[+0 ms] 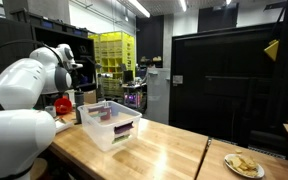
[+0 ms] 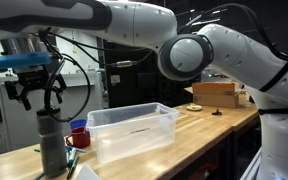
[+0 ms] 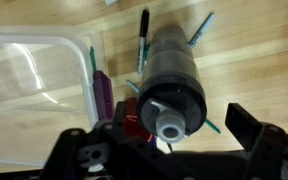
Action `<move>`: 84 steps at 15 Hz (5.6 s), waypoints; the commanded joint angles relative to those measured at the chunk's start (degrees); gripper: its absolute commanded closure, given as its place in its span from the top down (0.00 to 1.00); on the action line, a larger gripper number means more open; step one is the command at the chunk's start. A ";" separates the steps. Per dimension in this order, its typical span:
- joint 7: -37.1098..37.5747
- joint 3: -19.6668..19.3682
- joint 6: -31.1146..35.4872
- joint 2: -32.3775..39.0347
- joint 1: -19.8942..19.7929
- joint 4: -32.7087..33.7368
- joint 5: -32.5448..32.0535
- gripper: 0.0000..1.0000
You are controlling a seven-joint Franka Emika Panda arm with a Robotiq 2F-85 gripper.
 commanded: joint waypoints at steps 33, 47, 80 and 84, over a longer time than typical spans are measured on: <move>0.66 1.14 2.36 3.55 -1.80 0.86 4.45 0.55; 0.49 -0.92 3.60 -1.83 2.26 1.08 2.36 0.55; 0.34 -1.72 -0.51 -1.31 7.57 -0.48 0.27 1.00; 0.51 -3.03 -3.11 -2.43 11.76 -0.12 -1.80 1.00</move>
